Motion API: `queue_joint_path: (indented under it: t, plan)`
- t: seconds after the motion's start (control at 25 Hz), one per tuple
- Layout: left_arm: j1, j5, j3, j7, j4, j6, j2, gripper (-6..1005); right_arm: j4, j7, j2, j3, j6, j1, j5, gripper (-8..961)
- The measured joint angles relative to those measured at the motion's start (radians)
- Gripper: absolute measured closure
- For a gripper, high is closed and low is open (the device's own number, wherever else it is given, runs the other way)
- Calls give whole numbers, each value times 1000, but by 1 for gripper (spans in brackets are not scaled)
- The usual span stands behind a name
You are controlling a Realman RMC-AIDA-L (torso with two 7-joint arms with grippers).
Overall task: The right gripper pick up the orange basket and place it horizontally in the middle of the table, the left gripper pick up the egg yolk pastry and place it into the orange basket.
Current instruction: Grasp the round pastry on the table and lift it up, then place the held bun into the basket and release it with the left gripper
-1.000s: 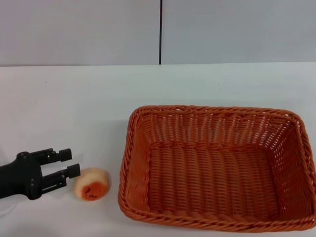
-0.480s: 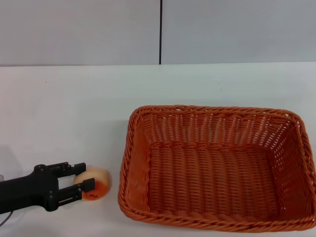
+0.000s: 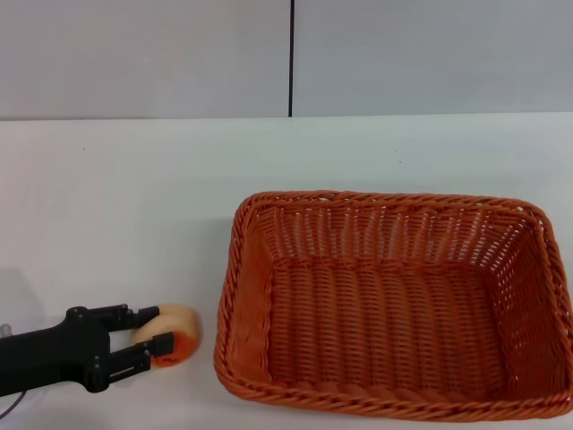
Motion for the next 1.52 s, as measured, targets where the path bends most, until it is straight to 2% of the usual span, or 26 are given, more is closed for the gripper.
queue_joint_path:
  t: [0.2,0.4,0.64,0.76,0.96,1.2,1.36,1.52]
  plan:
    - [-3,10,0,-5,0,5,0,533,0,0,0,0,0,2,0,425]
    - [-4,11,0,-3,-5,29,-5,744,1,-3,0,0,1,4,0,425]
    - [-3,11,-3,1,-11,41,-7,873,2,-3,0,0,8,4,0,425]
    - [-3,11,-27,1,-13,34,-8,884,5,-4,0,0,12,4,0,425]
    - [9,12,-131,2,-15,-28,0,902,14,-7,0,0,14,7,0,425]
    - [30,13,-340,0,-21,-111,-2,944,14,-8,0,0,14,6,1,425]
    - [35,10,-474,-22,-60,-211,-23,943,15,-8,1,0,14,4,1,425]
    - [22,14,-509,-82,-167,-287,-67,948,17,-9,4,0,14,4,1,425]
